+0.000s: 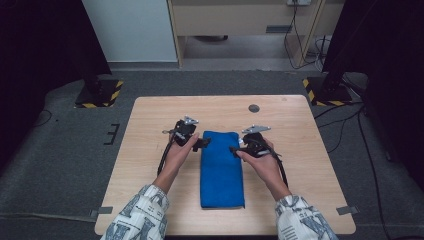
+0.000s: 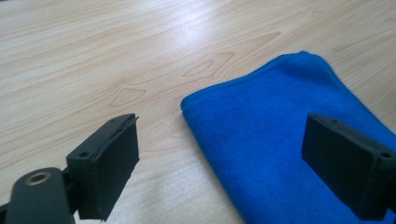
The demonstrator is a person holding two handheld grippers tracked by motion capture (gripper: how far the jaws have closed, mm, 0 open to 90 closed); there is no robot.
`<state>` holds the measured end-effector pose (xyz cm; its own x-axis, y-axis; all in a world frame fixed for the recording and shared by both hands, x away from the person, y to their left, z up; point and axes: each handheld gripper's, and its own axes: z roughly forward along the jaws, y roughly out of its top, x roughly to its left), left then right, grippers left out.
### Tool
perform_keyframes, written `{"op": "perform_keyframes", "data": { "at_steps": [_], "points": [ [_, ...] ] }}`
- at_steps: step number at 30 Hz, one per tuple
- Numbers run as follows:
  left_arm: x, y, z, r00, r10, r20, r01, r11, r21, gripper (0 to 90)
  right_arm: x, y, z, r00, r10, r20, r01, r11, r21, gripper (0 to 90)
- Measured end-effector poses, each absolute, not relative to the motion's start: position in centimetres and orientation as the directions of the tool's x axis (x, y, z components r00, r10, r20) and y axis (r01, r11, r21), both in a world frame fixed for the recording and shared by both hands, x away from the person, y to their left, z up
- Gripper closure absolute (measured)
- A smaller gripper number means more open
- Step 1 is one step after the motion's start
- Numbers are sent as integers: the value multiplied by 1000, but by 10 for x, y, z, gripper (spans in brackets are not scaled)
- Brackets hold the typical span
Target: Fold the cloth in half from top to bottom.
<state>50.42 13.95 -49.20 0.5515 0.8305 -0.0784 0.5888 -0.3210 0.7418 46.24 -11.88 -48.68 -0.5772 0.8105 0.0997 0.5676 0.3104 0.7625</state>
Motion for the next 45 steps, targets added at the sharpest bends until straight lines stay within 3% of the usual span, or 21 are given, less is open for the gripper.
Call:
{"op": "perform_keyframes", "data": {
  "at_steps": [8, 13, 26, 37, 45],
  "points": [
    [519, 138, -500, 535, 840, -86, 599, -306, 740, 143, 503, -110, -490, -567, 820, 80, 574, 324, 752, 439],
    [523, 139, -507, 525, 847, -86, 619, -310, 722, 238, 516, -101, -493, -557, 824, 99, 589, 309, 747, 488],
    [530, 131, -517, 525, 847, -84, 632, -321, 706, 337, 535, -102, -506, -478, 874, 89, 649, 283, 706, 533],
    [532, 131, -524, 511, 856, -81, 643, -317, 697, 395, 540, -104, -518, -480, 873, 91, 672, 299, 678, 552],
    [532, 127, -527, 532, 842, -89, 639, -330, 695, 494, 541, -102, -523, -488, 867, 101, 685, 308, 660, 661]
  ]
}}
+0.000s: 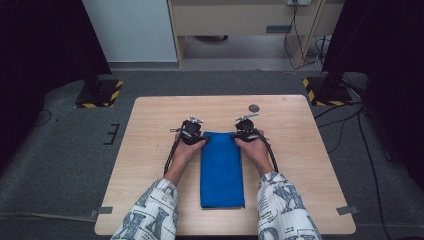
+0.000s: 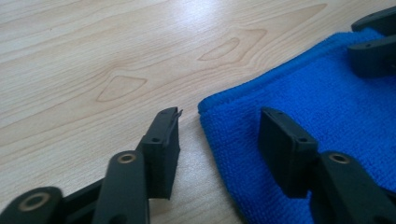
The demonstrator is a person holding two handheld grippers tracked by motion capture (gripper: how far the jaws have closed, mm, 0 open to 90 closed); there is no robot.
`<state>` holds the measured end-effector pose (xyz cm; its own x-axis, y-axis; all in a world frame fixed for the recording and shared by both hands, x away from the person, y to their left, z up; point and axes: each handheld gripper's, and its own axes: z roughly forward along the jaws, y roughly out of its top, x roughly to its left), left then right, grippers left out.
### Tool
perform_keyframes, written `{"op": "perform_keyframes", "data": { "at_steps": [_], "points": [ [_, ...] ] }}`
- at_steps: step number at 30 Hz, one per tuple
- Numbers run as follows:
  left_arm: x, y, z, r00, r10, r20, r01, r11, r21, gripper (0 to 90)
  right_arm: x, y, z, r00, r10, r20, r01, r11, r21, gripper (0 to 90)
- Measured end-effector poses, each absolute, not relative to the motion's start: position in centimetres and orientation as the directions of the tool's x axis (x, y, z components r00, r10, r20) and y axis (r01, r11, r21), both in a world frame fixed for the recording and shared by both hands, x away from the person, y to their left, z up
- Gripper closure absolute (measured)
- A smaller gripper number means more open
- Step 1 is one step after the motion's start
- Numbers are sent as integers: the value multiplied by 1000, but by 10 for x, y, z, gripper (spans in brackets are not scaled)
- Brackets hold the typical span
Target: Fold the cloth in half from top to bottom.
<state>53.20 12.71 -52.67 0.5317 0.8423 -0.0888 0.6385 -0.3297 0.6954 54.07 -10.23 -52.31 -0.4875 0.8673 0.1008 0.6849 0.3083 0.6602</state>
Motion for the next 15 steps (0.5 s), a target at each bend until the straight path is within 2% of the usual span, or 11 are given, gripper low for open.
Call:
{"op": "perform_keyframes", "data": {
  "at_steps": [2, 5, 9, 15],
  "points": [
    [532, 127, -527, 534, 841, -93, 639, -328, 695, 545, 541, -102, -524, -491, 863, 117, 687, 301, 661, 724],
    [530, 125, -527, 545, 830, -122, 644, -321, 694, 680, 539, -101, -523, -513, 850, 120, 680, 317, 661, 820],
    [528, 124, -527, 553, 821, -142, 636, -306, 708, 818, 536, -100, -517, -531, 839, 119, 660, 321, 679, 847],
    [524, 125, -514, 563, 814, -143, 605, -288, 742, 853, 532, -105, -506, -529, 837, 140, 644, 288, 709, 848]
  ]
}}
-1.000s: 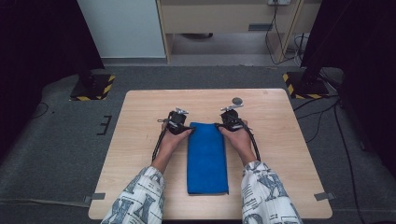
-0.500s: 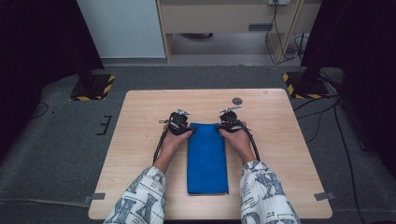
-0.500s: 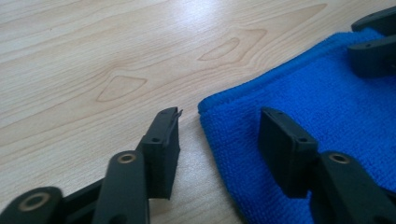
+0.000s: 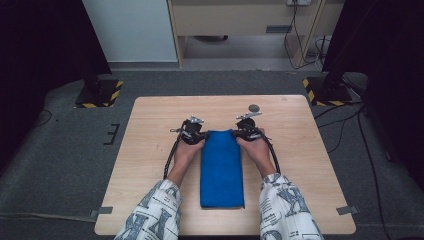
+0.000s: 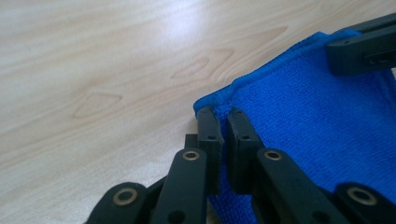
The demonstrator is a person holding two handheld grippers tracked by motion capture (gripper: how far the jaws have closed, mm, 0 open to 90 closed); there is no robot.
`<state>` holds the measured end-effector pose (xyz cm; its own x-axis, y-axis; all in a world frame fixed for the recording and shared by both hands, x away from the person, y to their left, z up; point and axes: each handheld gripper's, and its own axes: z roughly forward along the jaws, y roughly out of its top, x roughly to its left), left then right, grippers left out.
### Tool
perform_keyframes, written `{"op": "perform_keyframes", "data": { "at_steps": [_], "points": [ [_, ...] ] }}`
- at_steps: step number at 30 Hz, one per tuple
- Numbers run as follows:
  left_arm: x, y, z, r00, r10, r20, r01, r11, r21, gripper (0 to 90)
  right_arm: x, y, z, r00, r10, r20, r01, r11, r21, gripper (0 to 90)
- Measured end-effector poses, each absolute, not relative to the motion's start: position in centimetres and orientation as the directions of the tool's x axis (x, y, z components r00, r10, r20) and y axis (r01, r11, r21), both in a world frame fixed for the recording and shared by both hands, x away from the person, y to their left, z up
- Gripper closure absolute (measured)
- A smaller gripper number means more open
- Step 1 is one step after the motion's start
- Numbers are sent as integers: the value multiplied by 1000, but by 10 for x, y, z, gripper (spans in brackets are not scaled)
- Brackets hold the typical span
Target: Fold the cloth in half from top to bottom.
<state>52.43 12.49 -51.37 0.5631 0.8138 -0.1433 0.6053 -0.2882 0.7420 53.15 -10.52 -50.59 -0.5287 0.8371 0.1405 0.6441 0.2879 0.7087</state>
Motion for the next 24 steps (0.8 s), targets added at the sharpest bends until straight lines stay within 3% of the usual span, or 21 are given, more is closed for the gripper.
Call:
{"op": "perform_keyframes", "data": {
  "at_steps": [11, 24],
  "points": [
    [516, 123, -474, 583, 804, -120, 538, -271, 798, 858, 519, -116, -476, -524, 837, 157, 580, 216, 785, 848],
    [520, 126, -446, 587, 805, -93, 483, -255, 838, 859, 528, -119, -451, -538, 832, 137, 525, 203, 827, 846]
  ]
}}
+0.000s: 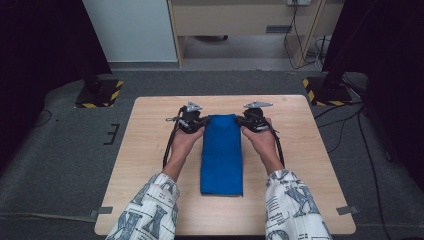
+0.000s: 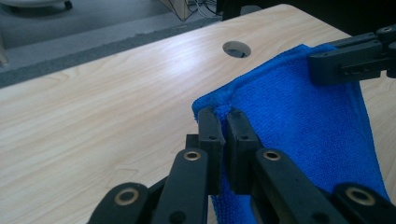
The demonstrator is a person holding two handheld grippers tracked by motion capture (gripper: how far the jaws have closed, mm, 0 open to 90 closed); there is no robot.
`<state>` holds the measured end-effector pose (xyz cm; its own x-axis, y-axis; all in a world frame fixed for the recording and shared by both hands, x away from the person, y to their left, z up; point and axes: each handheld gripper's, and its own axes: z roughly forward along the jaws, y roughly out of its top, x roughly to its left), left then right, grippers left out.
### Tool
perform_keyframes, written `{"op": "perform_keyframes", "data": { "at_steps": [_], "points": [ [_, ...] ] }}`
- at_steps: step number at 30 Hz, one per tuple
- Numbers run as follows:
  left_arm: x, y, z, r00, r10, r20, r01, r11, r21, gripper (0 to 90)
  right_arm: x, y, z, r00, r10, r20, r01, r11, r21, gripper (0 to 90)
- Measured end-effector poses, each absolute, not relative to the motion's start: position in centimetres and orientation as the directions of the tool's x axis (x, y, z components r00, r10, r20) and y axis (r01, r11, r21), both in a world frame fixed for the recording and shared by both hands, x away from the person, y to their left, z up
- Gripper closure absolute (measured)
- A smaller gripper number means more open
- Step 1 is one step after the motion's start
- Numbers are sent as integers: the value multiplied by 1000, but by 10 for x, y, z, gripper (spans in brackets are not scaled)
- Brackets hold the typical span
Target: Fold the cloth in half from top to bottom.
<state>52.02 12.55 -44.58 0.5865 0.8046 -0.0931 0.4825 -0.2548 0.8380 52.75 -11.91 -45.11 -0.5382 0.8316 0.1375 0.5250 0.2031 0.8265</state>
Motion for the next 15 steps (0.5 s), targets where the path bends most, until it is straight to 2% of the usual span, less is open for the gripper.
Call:
{"op": "perform_keyframes", "data": {
  "at_steps": [15],
  "points": [
    [493, 123, -428, 613, 790, -20, 432, -314, 846, 856, 497, -123, -444, -572, 813, 112, 479, 220, 850, 844]
  ]
}}
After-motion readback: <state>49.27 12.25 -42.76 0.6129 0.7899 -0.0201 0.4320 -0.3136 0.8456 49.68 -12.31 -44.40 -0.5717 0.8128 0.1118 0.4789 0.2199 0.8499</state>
